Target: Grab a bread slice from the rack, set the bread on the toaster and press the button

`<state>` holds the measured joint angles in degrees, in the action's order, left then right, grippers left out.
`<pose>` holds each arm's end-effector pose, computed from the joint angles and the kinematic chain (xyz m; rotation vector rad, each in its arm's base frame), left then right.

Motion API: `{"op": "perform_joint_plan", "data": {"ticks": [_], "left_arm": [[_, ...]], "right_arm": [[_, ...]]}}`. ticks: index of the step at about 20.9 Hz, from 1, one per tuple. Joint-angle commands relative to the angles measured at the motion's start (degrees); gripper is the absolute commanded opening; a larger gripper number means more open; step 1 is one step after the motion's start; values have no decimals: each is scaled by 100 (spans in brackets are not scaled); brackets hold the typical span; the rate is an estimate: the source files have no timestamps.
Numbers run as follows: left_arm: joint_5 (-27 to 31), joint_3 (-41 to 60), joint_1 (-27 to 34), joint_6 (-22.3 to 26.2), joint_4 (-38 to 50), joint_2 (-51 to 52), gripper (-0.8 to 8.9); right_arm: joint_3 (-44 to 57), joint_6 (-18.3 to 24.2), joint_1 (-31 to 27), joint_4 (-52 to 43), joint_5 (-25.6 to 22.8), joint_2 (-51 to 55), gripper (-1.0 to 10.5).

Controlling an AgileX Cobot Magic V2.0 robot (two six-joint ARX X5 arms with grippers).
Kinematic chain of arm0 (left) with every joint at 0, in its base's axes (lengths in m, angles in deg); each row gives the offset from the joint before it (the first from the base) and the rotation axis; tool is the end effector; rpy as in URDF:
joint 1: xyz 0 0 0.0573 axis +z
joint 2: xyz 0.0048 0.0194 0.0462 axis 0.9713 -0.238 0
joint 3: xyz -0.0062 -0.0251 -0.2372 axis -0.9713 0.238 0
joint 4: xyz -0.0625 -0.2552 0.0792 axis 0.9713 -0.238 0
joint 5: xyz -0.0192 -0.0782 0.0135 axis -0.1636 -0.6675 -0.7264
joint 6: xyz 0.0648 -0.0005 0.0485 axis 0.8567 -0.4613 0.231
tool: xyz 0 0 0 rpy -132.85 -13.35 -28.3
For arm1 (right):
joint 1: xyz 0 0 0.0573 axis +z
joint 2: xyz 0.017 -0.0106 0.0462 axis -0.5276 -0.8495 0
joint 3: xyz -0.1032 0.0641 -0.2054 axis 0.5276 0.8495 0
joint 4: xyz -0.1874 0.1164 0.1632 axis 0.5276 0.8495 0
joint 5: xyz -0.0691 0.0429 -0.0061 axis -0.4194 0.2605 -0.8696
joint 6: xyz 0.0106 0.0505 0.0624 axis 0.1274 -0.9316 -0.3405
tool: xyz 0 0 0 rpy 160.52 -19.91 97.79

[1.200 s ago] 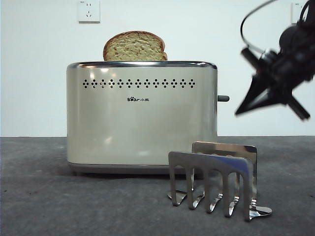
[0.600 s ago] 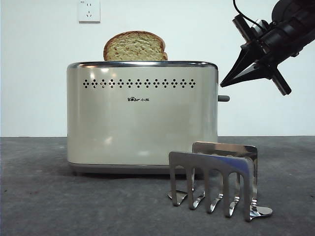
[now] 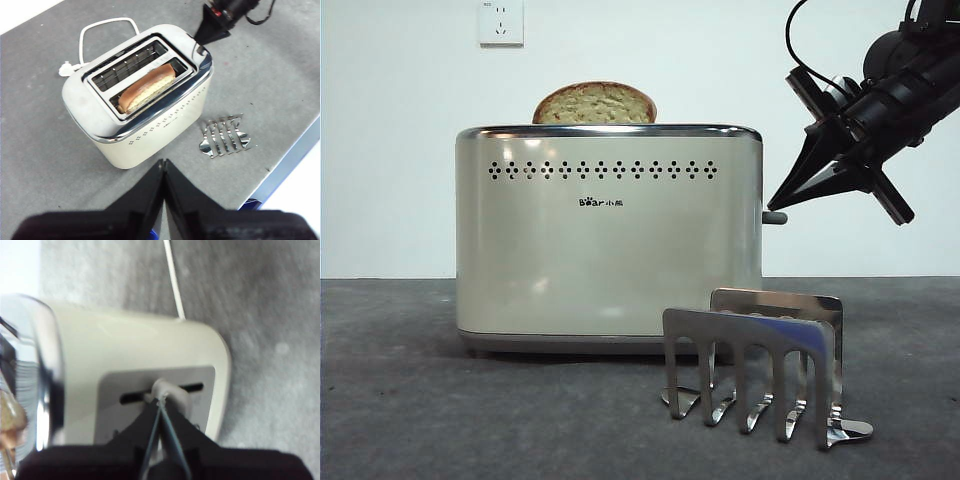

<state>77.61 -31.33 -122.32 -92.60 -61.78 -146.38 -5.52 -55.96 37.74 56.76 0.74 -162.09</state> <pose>0.1418 -0.1351 0.4332 0.2603 0.6592 -0.6270 0.3841 0.0890 0.1734 0.6072 1.1684 0.6987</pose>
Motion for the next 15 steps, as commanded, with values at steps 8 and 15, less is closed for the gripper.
{"op": "perform_joint_plan", "data": {"ticks": [8, 15], "left_arm": [[26, 28, 13, -50, 22, -129, -5], [26, 28, 15, -46, 22, -127, -4]], "right_arm": [[79, 136, 11, 105, -153, -463, -8], [79, 138, 9, 181, -323, -907, -8]]}}
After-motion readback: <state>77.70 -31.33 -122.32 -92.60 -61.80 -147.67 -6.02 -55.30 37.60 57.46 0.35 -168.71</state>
